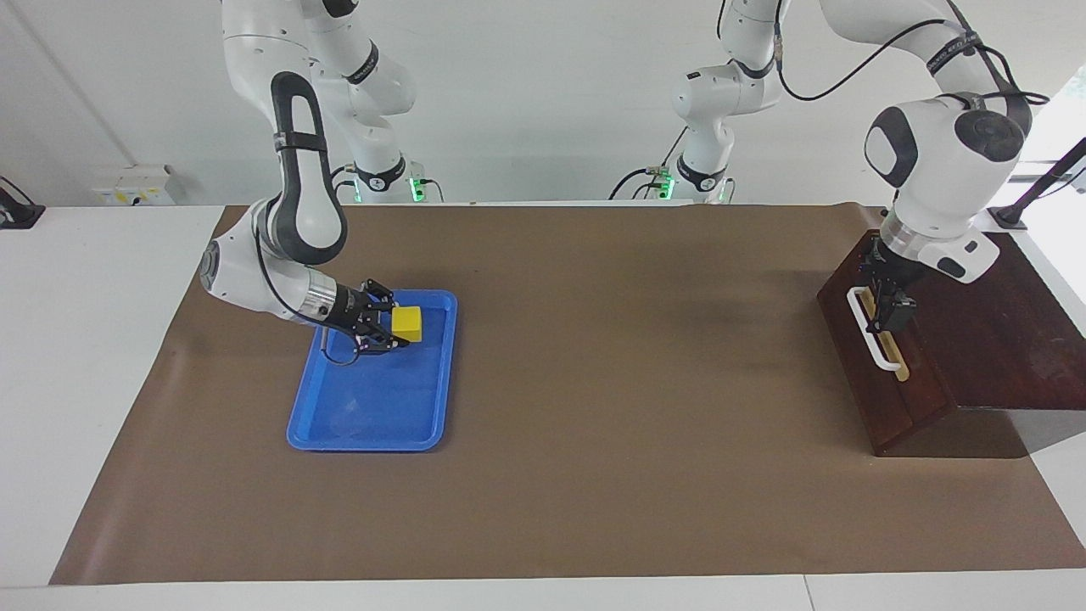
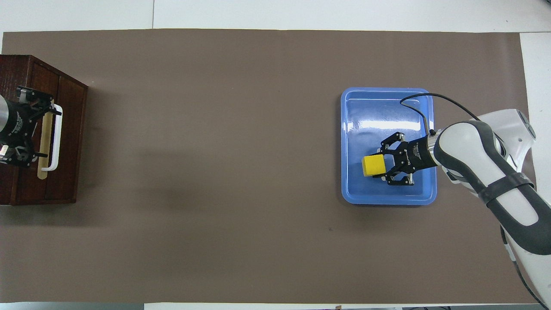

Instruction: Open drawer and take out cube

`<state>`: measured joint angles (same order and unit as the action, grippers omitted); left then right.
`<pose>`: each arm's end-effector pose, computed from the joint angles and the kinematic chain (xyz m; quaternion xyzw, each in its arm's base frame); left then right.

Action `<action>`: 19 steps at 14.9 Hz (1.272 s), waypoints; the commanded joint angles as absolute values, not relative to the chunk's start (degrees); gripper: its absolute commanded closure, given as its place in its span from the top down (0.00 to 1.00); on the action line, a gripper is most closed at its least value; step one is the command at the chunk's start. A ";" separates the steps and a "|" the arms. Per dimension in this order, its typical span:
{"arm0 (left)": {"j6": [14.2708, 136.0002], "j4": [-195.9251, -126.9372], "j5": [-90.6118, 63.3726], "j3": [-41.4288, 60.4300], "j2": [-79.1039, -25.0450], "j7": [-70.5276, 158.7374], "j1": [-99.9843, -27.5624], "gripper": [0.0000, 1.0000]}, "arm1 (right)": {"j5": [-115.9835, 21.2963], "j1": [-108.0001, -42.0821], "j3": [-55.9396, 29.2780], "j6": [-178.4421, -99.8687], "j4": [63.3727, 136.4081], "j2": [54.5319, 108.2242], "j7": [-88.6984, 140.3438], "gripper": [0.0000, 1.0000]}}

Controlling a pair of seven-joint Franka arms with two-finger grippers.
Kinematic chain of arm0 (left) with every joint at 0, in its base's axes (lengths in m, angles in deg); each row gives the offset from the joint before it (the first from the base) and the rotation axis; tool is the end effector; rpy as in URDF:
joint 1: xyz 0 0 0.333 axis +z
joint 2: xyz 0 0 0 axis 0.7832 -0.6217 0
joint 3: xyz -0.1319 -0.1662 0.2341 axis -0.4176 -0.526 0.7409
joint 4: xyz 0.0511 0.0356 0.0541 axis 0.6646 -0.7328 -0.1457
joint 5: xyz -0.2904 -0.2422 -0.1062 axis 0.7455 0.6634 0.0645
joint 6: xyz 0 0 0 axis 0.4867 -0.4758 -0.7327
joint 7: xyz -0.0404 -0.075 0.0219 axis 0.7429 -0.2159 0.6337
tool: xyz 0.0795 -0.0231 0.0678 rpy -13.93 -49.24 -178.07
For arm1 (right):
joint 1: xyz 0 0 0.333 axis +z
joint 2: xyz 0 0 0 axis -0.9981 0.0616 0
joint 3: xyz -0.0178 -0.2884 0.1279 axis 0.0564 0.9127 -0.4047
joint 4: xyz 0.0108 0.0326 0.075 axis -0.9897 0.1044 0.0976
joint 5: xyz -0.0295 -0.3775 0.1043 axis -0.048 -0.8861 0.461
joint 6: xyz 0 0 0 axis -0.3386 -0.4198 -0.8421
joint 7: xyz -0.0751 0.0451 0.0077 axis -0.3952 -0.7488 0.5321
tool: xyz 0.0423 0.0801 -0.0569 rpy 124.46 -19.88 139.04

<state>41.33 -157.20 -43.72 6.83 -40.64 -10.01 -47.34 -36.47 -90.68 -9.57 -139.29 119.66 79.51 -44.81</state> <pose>0.5566 -0.0080 0.5371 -0.8336 -0.5507 -0.0323 0.0293 0.5351 0.0288 0.2788 -0.6714 0.6639 0.2836 0.1673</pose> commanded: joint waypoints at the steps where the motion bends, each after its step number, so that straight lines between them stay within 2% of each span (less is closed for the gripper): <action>1: 31.97 -154.46 -42.89 7.43 -38.68 7.79 -50.49 1.00 | -35.92 -90.42 -9.82 -140.91 122.87 77.55 -42.73 0.00; 5: 25.00 -148.31 -42.89 7.43 -40.69 34.36 -51.20 1.00 | -35.92 -89.37 -9.82 -142.41 124.19 77.46 -41.59 0.00; 9: 22.71 -148.65 -42.36 7.17 -40.43 45.57 -51.21 1.00 | -35.92 -89.19 -9.82 -144.86 125.77 77.11 -41.68 0.00; 10: 22.62 -148.30 -42.36 7.17 -40.61 45.66 -51.21 1.00 | -35.92 -89.10 -9.82 -145.39 126.12 77.02 -41.68 0.15; 11: 22.53 -148.04 -42.36 6.64 -41.13 45.75 -50.94 1.00 | -35.92 -88.49 -9.82 -145.48 126.13 77.02 -41.68 0.47; 12: 22.01 -147.60 -42.36 6.38 -41.57 45.75 -50.68 1.00 | -35.92 -87.88 -9.73 -145.57 126.13 77.02 -41.94 0.89; 13: 21.57 -147.68 -42.53 6.29 -41.66 46.79 -50.94 1.00 | -35.92 -87.44 -9.73 -145.66 126.13 77.02 -42.03 1.00; 19: 20.07 -147.59 -42.71 0.85 -41.31 49.09 -46.38 1.00 | -36.01 -87.34 -9.65 -144.70 124.38 77.02 -42.99 1.00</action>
